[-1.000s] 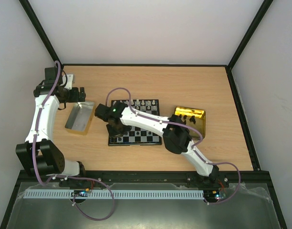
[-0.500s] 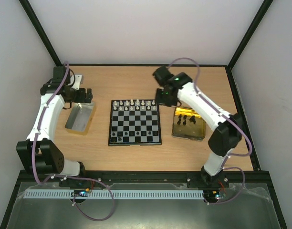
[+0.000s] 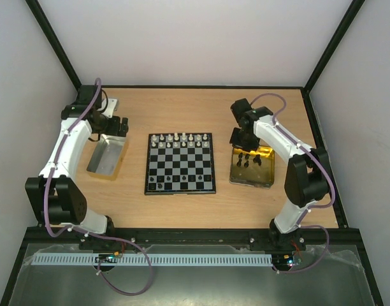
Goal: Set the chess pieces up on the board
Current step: Pick up the chess piece from the storage box.
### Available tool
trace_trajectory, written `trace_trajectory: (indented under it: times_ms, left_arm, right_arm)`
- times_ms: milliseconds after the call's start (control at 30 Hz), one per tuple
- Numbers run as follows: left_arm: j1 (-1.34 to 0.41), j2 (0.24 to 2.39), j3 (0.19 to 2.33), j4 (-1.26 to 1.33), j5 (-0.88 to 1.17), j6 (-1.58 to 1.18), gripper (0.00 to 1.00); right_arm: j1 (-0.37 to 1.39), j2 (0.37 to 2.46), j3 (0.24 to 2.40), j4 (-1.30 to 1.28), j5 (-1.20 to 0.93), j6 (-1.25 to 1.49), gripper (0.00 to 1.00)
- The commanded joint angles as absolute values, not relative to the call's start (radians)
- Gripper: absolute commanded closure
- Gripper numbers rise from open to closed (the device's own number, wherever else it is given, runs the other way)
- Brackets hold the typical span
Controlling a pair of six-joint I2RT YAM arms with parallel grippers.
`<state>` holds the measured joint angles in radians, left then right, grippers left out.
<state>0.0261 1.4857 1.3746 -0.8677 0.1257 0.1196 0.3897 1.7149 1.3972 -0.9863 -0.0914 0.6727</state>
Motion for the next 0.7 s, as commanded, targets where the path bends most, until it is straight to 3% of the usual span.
trace_trajectory:
  times_ms: [0,667]
  left_arm:
    - [0.013,1.502,1.41,-0.906,0.111,0.128,0.0]
    - [-0.002,1.523,1.428,-0.913,0.095,0.123,0.01]
  right_arm:
    - [0.365,1.726,1.361,-0.928,-0.082,0.646,0.79]
    - [0.284,1.646,1.157,-0.851,-0.106,0.64,0.78]
